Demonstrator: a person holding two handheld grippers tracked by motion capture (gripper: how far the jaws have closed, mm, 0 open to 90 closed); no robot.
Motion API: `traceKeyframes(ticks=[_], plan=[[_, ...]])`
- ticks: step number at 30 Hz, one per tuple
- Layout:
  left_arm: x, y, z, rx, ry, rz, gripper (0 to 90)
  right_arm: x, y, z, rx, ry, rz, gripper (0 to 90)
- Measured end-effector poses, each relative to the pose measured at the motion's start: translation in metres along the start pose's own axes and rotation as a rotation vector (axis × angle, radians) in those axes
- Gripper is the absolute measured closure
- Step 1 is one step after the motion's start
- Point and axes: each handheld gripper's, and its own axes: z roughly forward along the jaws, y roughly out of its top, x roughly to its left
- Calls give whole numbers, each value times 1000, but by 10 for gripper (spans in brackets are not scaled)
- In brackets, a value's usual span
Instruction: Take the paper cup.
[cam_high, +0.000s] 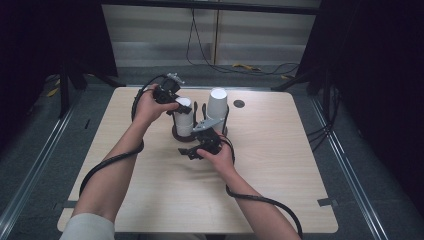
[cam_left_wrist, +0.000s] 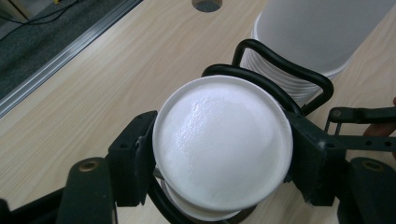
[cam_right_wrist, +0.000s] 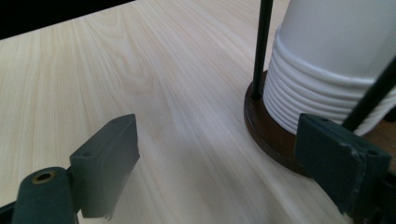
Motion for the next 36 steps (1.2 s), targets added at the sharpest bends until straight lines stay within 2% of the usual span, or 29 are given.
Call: traceKeyframes(ticks=[2, 7, 9, 12, 15, 16, 17, 18, 21, 35, 36], plan=[[0, 1, -1, 16, 3, 8, 321, 0, 0, 2, -6, 12, 13, 136], [-1, 4, -2, 26, 6, -10, 325, 1, 7, 10, -30, 11, 17, 133], [-1, 5, -3, 17, 3, -23, 326, 3, 10, 14, -27, 0, 11, 132], [0, 5, -4, 33, 1, -10, 327, 3, 12, 17, -15, -22, 11, 132], [-1, 7, -5, 24, 5, -21, 328, 3, 14, 19, -22, -30, 14, 132], [-1, 9, -7, 35, 6, 0, 328, 3, 14, 21, -20, -33, 19, 132], [-1, 9, -7, 35, 6, 0, 328, 3, 14, 21, -20, -33, 19, 132], [-2, 10, -8, 27, 8, -13, 328, 4, 16, 22, -16, -41, 15, 132], [-2, 12, -10, 28, 11, -16, 328, 3, 16, 23, -23, -39, 19, 132], [-5, 27, -35, 14, 30, -18, 329, 2, 14, 23, -16, -39, 2, 131], [-6, 30, -39, 17, 33, -6, 328, 2, 14, 22, -14, -37, 6, 131]])
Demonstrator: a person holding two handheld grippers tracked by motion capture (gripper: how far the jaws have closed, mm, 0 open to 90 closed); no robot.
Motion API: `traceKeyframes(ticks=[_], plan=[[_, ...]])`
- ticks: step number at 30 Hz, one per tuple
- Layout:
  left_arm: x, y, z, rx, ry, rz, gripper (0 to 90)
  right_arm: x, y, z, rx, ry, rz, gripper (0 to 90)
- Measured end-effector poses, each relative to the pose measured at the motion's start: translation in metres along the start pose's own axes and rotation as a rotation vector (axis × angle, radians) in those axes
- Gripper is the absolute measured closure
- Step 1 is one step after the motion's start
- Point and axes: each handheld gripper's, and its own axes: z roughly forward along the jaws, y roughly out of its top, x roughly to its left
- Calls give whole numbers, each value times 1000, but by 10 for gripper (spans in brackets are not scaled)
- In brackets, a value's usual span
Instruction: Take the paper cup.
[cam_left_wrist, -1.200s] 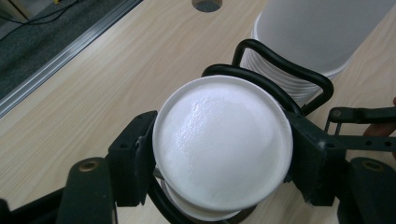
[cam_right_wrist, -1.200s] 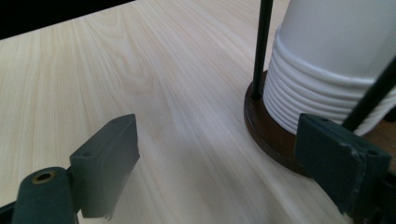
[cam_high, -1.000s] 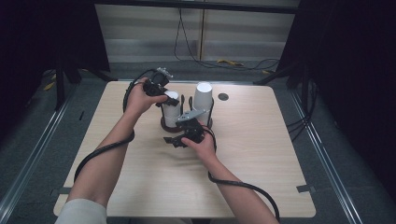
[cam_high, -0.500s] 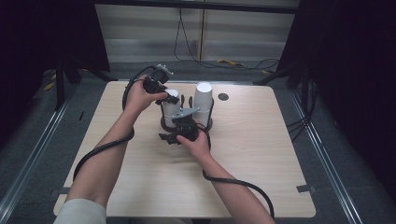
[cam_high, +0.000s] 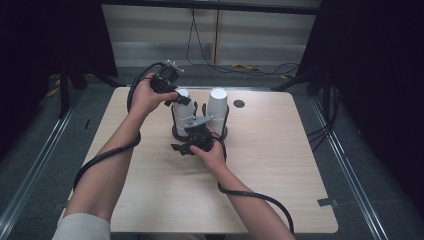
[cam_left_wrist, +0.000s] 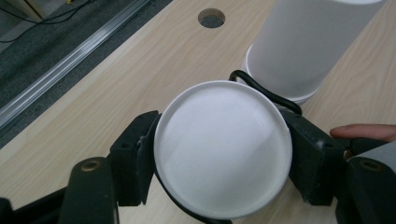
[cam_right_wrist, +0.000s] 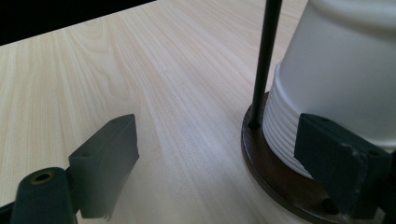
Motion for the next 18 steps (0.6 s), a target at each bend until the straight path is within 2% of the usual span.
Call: traceKeyframes(ticks=[7, 10, 11, 18], plan=[[-3, 11, -14, 1, -4, -17, 330, -2, -3, -3, -7, -1, 15, 130], [-5, 16, -23, -3, 9, -15, 330, -2, -4, -5, -5, 4, 9, 130], [-5, 19, -31, -5, 16, -11, 330, -2, -5, -6, -5, 9, 9, 130], [-7, 22, -47, -5, 27, -18, 331, 4, -8, -13, -5, 33, -1, 130]])
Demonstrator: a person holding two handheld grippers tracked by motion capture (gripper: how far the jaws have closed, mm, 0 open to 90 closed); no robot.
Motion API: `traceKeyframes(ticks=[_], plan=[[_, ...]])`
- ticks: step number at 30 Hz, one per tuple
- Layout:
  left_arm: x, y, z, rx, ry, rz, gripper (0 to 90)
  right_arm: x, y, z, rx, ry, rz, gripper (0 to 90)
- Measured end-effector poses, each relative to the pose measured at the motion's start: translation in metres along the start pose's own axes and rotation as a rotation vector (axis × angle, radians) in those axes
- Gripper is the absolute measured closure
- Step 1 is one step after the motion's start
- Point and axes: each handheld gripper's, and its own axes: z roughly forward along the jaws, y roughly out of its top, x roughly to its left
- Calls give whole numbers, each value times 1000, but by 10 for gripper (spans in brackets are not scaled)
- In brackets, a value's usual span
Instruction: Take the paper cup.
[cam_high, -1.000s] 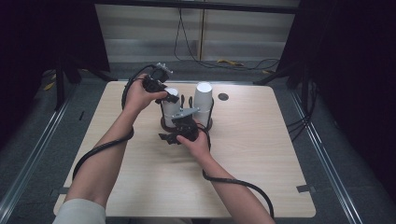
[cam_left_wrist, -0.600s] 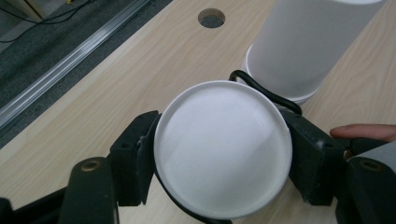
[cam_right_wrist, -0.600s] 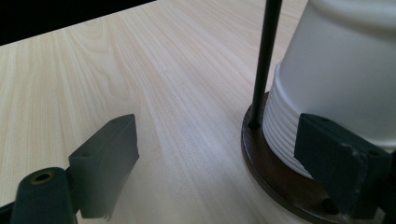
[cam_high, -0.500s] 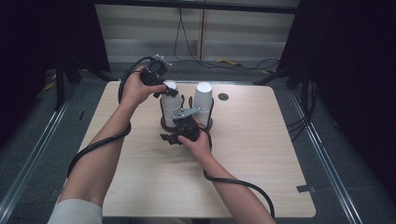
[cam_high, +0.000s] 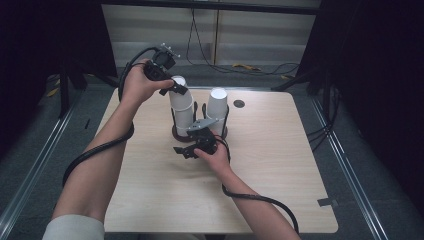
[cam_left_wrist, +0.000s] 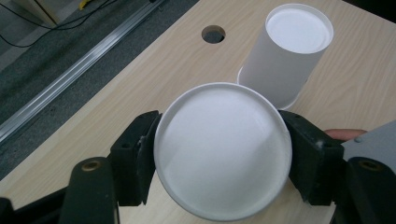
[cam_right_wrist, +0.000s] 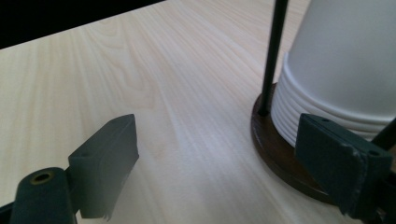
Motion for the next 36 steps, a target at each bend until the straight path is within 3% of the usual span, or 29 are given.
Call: traceKeyframes(ticks=[5, 17, 25, 31, 36], plan=[[-6, -5, -11, 4, -9, 4, 332, 6, -2, -10, -9, 21, -13, 130], [-26, -24, -21, 7, -38, 15, 333, 3, -12, -45, 11, 49, -54, 129], [-41, -31, -14, 16, -52, 22, 333, -3, -23, -71, 17, 64, -64, 128], [-53, -33, -7, 12, -75, 42, 333, -12, -32, -91, 35, 46, -89, 128], [-62, -35, -3, 11, -84, 53, 334, -20, -40, -108, 25, 34, -73, 128]])
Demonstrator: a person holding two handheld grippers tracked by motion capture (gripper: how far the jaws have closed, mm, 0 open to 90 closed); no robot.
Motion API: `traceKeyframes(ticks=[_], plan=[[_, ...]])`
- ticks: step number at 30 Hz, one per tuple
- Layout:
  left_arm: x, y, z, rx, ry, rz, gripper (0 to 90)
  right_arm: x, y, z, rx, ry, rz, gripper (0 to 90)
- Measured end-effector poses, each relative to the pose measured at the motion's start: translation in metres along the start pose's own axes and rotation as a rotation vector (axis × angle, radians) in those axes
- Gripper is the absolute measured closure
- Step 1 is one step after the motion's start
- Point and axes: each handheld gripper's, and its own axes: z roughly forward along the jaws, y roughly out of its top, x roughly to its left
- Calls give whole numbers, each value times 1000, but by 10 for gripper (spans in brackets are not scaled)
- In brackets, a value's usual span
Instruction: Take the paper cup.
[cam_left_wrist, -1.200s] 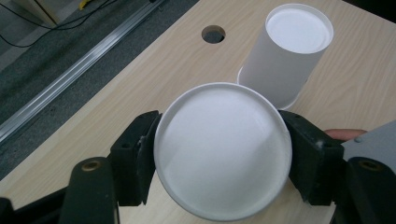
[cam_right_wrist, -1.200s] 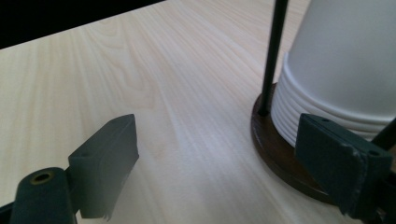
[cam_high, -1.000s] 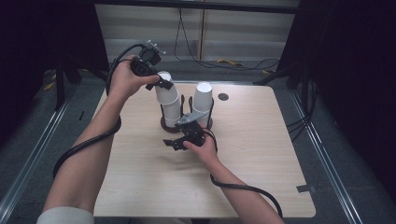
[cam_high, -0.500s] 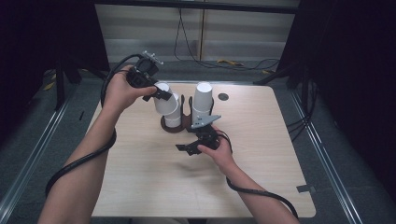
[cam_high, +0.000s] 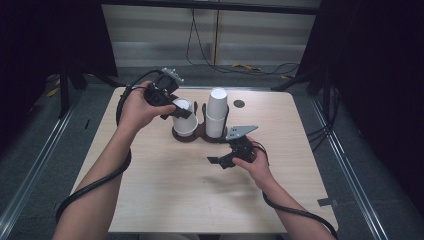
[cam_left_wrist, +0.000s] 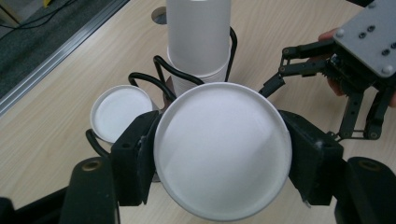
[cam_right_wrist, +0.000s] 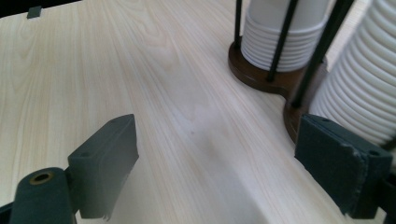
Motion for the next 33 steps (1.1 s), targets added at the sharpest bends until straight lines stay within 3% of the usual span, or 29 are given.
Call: traceKeyframes(ticks=[6, 16, 26, 33], plan=[[-8, -1, 4, -1, -16, 14, 334, -7, -13, -17, -1, -20, 28, 128], [-23, 0, 15, -8, -41, 51, 333, -11, -20, -34, 7, -28, 42, 128], [-36, -1, 38, 8, -99, 108, 333, -12, -20, -43, 1, 1, 38, 128], [-37, -1, 48, 11, -112, 118, 333, -16, -24, -40, -1, 15, 46, 128]])
